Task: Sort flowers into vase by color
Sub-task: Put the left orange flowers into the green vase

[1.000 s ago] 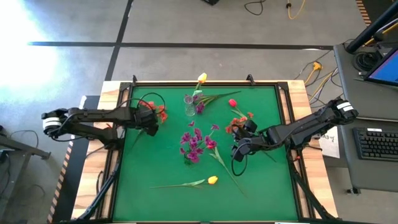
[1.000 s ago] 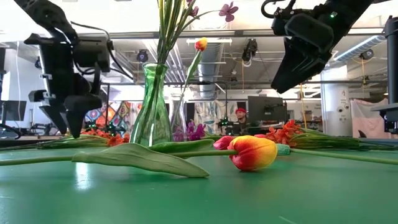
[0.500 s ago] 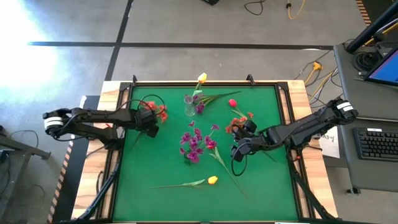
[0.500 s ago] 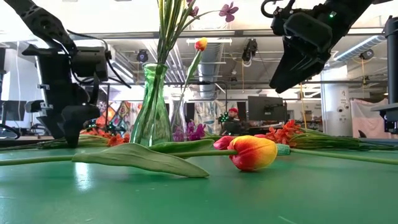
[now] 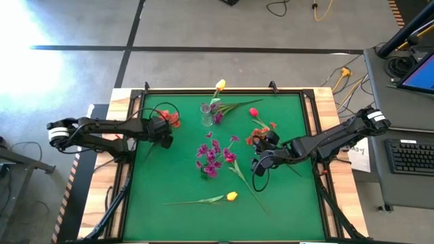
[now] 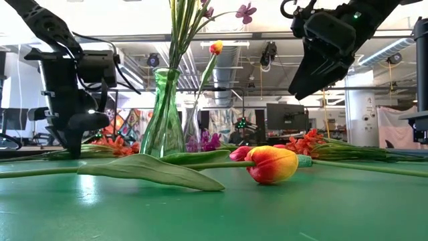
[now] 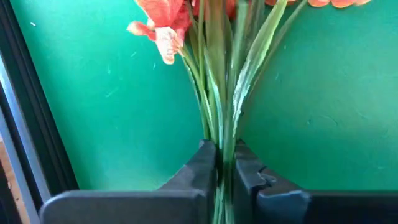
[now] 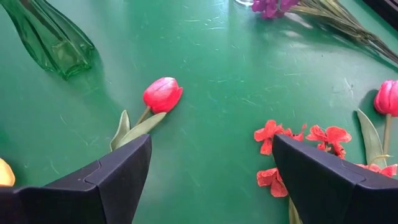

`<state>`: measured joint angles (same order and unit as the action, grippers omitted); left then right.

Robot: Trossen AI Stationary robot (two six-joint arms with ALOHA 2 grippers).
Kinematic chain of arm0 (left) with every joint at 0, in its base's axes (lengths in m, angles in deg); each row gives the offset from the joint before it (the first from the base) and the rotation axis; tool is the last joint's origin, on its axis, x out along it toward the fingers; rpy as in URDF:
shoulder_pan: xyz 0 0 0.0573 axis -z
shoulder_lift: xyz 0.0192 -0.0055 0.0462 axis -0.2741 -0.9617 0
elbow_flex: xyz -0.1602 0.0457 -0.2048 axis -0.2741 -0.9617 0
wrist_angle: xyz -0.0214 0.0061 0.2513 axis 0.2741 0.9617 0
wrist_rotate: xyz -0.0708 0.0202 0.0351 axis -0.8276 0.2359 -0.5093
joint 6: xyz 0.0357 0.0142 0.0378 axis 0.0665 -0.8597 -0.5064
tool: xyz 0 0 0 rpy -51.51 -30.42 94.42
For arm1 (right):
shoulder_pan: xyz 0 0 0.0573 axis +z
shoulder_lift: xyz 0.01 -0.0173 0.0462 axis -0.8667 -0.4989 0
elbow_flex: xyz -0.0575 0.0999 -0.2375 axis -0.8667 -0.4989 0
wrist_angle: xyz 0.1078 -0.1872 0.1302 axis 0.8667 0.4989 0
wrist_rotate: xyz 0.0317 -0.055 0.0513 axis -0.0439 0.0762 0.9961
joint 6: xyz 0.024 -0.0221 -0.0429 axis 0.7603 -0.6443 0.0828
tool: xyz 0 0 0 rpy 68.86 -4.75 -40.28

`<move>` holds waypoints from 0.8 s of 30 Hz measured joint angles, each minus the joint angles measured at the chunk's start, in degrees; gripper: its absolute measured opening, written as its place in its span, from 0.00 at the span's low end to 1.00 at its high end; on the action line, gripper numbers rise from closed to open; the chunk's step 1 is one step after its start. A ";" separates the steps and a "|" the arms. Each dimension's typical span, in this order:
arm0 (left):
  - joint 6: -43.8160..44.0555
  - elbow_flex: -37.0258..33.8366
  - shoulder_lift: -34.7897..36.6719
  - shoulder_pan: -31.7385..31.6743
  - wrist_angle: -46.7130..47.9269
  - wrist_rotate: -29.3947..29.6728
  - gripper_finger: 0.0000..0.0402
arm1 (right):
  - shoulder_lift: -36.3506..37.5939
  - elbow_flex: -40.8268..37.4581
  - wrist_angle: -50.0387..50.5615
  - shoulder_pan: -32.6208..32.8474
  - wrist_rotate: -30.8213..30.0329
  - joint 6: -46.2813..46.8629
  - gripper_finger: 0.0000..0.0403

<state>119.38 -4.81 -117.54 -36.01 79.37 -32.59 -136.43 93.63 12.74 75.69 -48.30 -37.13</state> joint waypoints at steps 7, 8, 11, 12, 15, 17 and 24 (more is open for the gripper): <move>0.40 0.00 1.19 0.00 0.06 1.27 0.01 | 0.00 0.00 0.00 0.00 0.07 0.00 0.81; 0.39 0.00 1.60 0.00 0.19 1.26 0.00 | 0.00 0.00 0.00 0.00 0.07 0.00 0.81; -0.07 0.00 3.48 0.00 0.29 1.26 0.00 | 0.00 0.00 0.00 0.00 0.07 0.00 0.81; -0.16 0.03 4.27 0.00 0.33 1.25 0.00 | 0.00 0.00 0.01 0.00 0.07 0.00 0.80; -1.20 1.04 6.88 0.02 0.38 1.26 0.00 | 0.00 0.00 0.00 0.00 0.07 0.00 0.81; -2.46 2.10 8.72 0.08 0.46 1.25 0.00 | 0.00 0.00 0.00 0.00 0.07 -0.04 0.81; -7.48 8.08 15.22 2.12 0.28 4.20 0.00 | 0.00 0.00 -0.02 0.00 0.07 -0.15 0.80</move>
<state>111.90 3.27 -102.33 -33.88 79.64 -28.39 -136.43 93.63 12.72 75.69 -48.24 -37.29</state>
